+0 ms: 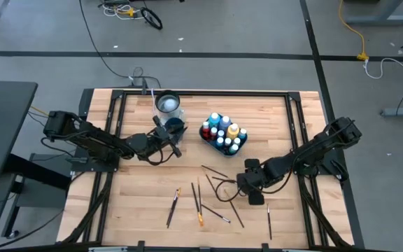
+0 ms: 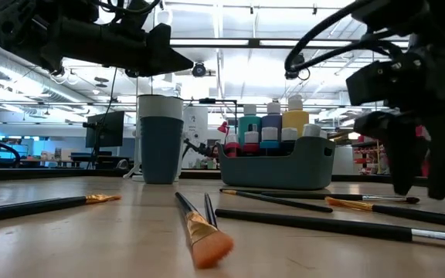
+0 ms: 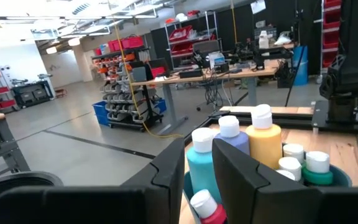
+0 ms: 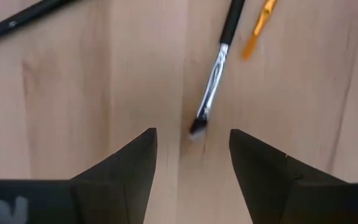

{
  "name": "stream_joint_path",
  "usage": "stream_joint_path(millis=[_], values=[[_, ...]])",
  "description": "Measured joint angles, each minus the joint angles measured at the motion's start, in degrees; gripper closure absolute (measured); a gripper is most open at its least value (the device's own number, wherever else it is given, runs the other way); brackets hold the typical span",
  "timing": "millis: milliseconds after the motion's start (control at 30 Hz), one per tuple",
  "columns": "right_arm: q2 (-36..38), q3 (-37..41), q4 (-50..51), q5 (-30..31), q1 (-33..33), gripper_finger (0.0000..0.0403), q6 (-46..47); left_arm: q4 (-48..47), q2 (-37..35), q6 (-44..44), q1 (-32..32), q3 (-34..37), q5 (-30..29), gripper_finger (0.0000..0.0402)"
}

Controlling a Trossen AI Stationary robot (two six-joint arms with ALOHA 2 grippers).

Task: Pick & Place Paint Supplies
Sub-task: Put the silver paint brush into the blue cup

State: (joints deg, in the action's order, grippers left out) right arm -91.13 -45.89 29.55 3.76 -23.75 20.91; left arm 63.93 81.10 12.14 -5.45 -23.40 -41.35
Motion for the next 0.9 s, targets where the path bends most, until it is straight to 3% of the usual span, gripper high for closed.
stream_joint_path(millis=[267, 600, 767, 900], values=[[0.02, 3.54, -5.28, 1.73, 0.11, 0.0216, -0.62, -0.19, -0.02, -1.39, 0.02, -0.02, 0.0, 0.0311], [0.01, 3.79, -5.9, 1.92, 0.2, 0.0388, -4.09, -0.2, -0.02, -2.06, 0.02, -0.02, -0.02, 0.0313], [-0.44, -1.59, 2.39, 0.95, -0.04, 0.0393, -6.45, -0.22, -0.02, -5.36, 0.02, -0.02, 1.3, 0.0312], [-0.35, -8.97, 10.15, 4.37, -0.07, 0.0399, -10.78, -0.18, -0.02, -5.65, 0.04, -0.02, 9.97, 0.0314]])
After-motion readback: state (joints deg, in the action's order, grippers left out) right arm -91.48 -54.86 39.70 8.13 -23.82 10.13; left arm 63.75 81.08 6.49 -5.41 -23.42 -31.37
